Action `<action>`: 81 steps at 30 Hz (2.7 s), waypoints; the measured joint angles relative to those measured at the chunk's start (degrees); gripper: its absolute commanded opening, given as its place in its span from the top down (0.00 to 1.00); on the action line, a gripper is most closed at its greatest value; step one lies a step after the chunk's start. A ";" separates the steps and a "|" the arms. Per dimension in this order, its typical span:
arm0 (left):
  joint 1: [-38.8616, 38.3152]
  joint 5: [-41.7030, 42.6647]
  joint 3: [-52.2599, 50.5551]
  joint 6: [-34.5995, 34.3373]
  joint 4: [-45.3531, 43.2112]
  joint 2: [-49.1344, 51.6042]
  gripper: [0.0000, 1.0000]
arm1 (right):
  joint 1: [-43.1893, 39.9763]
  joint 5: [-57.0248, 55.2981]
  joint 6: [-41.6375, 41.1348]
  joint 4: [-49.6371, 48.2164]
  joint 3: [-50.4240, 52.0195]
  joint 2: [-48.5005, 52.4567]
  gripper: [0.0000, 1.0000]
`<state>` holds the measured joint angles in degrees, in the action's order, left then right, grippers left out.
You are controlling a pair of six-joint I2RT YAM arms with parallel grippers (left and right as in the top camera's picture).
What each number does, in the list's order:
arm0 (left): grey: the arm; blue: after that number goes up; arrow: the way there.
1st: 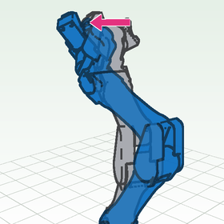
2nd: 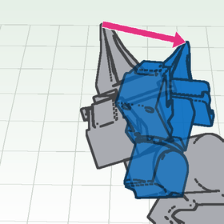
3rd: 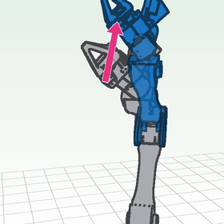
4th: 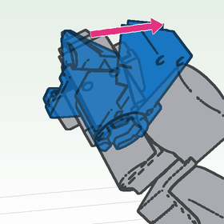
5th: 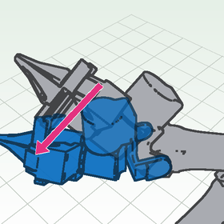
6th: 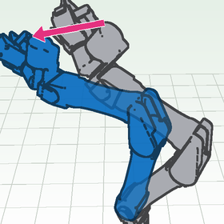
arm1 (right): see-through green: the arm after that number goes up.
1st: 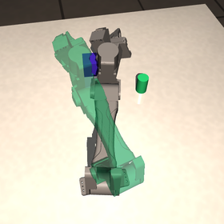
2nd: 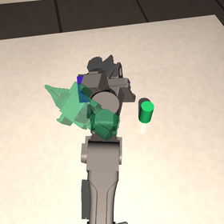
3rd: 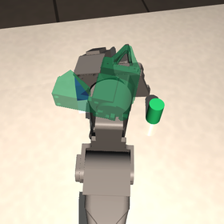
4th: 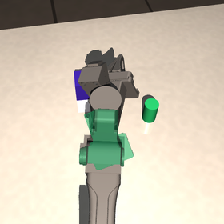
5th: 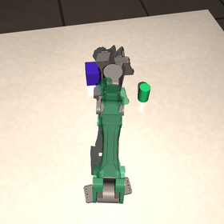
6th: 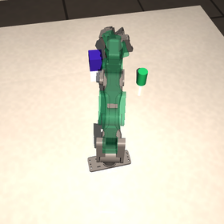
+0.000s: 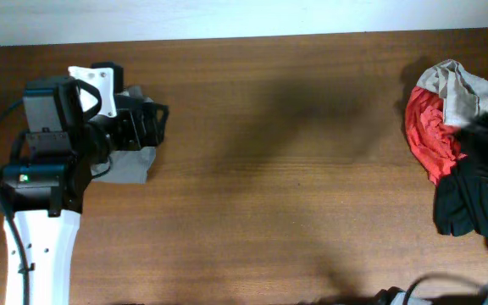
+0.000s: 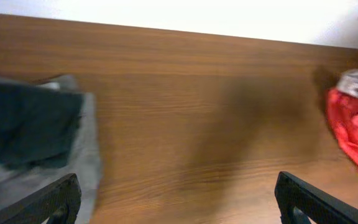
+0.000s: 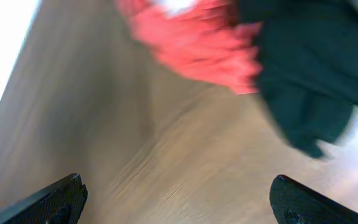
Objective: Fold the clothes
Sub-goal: 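Reach the right gripper into the right pile and grasp the beige shorts, then pull the beige shorts with the right gripper onto the table center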
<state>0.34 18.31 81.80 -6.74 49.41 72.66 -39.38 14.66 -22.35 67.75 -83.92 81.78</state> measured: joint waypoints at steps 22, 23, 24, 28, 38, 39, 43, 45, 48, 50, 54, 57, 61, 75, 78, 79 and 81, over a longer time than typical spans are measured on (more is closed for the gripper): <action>0.00 -3.87 0.68 0.02 0.35 -0.02 0.01 | -31.36 -1.38 -2.82 -11.04 -0.17 24.68 0.01; 0.00 -3.85 0.68 0.02 0.33 -0.02 0.01 | -31.50 -1.49 -2.69 -11.85 -0.17 24.68 0.01; 0.00 -3.87 0.68 0.02 0.33 -0.02 0.01 | -31.54 -1.66 -2.67 -12.31 -0.17 24.68 0.01; 0.00 -3.87 0.68 0.02 0.35 -0.02 0.01 | -31.52 -4.02 -2.91 -12.87 -0.17 24.81 0.01; 0.00 -4.02 0.68 0.02 0.33 -0.02 0.00 | -31.52 -4.48 -0.37 -19.41 -0.17 31.41 0.01; 0.00 -4.02 0.68 0.02 0.33 -0.02 0.00 | -31.52 -3.48 0.35 -20.39 -0.20 32.06 0.01; 0.00 -4.02 0.68 0.02 0.35 -0.02 0.01 | -31.52 -1.01 1.99 -22.58 -0.20 33.79 0.01; 0.00 -4.02 0.68 0.02 0.33 0.00 0.01 | -31.52 -0.28 2.32 -23.15 -0.20 34.45 0.04; 0.00 -4.02 0.68 0.02 0.33 0.02 0.01 | -31.52 0.46 2.80 -23.61 -0.20 35.65 0.28; 0.00 -4.02 0.68 0.02 0.33 0.13 0.01 | -31.52 1.42 3.23 -24.57 -0.17 36.48 0.47; 0.00 -3.72 0.68 0.00 0.31 1.11 0.01 | -31.54 5.88 3.65 -25.99 -0.20 36.79 0.76; -0.02 -3.56 0.68 0.00 0.28 1.97 0.01 | -31.63 10.84 4.22 -25.83 -0.74 36.79 0.93; 0.00 -3.56 0.68 0.00 -0.04 2.60 0.01 | -31.56 17.66 4.42 -25.22 -2.21 35.93 0.96; 0.00 -3.54 0.68 0.00 -2.08 3.32 0.01 | -8.81 30.73 4.44 -26.32 -14.34 7.34 0.96; -0.02 -3.52 0.68 0.00 -2.08 3.32 0.01 | 1.60 28.39 4.87 -26.43 -16.37 3.45 0.96; 0.00 -3.52 0.68 0.00 -2.08 3.32 0.01 | 5.81 27.02 5.22 -26.18 -16.59 2.62 0.96; 0.00 -3.54 0.68 0.00 -2.08 3.32 0.01 | 12.68 23.61 6.16 -24.92 -16.70 2.27 0.96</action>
<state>0.34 14.76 82.48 -6.74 47.33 75.99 -26.70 38.26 -16.19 42.83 -100.62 84.05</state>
